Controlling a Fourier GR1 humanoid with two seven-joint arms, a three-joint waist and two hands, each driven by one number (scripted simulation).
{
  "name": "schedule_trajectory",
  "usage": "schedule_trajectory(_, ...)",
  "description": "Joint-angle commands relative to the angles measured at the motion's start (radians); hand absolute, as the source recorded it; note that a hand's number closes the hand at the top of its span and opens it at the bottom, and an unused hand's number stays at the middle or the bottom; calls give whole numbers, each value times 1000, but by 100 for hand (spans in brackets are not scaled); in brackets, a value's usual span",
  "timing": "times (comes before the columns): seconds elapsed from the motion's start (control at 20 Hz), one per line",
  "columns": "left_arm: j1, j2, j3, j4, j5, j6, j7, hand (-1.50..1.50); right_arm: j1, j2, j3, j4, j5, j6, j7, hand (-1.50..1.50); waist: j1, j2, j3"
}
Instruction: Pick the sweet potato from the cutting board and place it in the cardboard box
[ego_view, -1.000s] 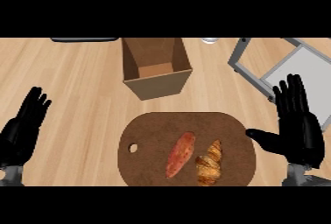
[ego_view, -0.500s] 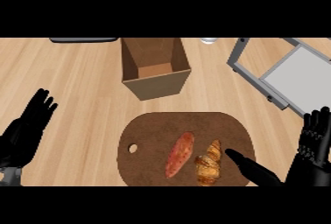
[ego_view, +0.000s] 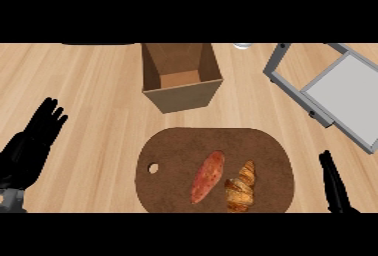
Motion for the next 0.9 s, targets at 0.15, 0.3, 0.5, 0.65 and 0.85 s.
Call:
schedule_trajectory(0.15,-18,-14,-37,-53,-6,2,31,0,-18,-32,62,-105,161,318,414,-150,49,9,0)
schedule_trajectory(0.3,3,-6,-27,-37,-8,-17,10,0,-81,16,124,-152,203,456,595,-150,74,11,1)
schedule_trajectory(0.5,-57,-17,-29,-16,-10,-1,46,0,-199,160,218,-166,210,620,837,-150,56,12,7)
schedule_trajectory(0.65,-30,-15,-27,-22,-19,-4,40,0,-285,264,225,-145,199,724,964,-150,57,7,9)
schedule_trajectory(0.85,-64,-13,-12,1,-11,-9,62,0,-386,390,225,-62,225,789,1038,-150,43,7,10)
